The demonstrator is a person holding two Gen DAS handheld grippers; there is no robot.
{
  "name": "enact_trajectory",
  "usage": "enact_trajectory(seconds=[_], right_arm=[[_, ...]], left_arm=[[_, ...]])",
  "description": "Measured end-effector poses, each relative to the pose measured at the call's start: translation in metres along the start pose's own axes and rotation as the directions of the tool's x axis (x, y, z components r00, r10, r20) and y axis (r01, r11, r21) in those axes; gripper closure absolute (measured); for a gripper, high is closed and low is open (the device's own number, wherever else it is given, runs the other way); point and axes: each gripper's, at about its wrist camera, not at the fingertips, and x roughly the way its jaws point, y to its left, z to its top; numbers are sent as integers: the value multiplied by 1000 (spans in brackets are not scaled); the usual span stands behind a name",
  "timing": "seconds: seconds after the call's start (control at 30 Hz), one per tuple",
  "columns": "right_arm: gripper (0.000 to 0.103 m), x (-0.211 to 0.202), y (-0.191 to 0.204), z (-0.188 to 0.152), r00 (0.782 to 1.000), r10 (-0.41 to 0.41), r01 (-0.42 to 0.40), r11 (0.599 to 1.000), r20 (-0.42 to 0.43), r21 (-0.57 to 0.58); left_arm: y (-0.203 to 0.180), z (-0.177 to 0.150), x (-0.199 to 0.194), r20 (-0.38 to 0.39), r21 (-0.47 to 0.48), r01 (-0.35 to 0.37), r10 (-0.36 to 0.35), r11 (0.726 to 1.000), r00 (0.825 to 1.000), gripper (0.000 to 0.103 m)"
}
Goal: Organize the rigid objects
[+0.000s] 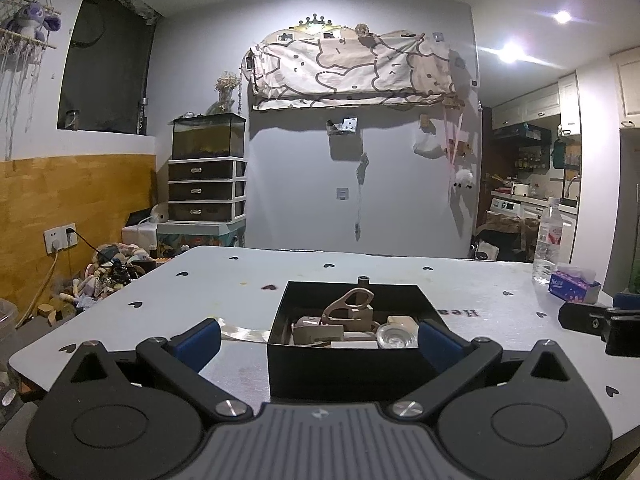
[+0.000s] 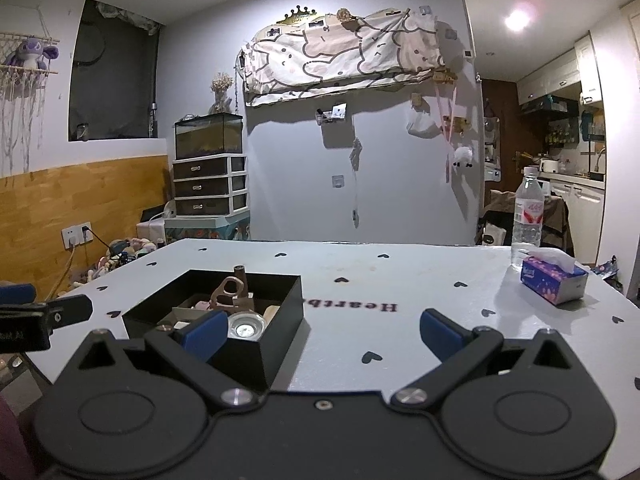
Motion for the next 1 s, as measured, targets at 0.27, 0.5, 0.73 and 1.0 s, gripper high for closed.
enact_trajectory(seconds=[0.27,0.5,0.73,1.0], right_arm=[[0,-3,0,-2,1000,-7,7,1000,1,6],[0,-3,1,-2,1000,-9,9,1000,-1,7],[0,-4,1,-2,1000,-9,9,1000,-1,8],[0,-3,1,-2,1000,-9,9,1000,-1,8]], left_arm=[[1,0,-3,10,5,-4,4,1000,1000,0],[1,0,-4,9,5,-3,3,1000,1000,0],[1,0,-4,6,7,-2,1,1000,1000,0],[0,0,-3,5,6,-2,2,1000,1000,0]])
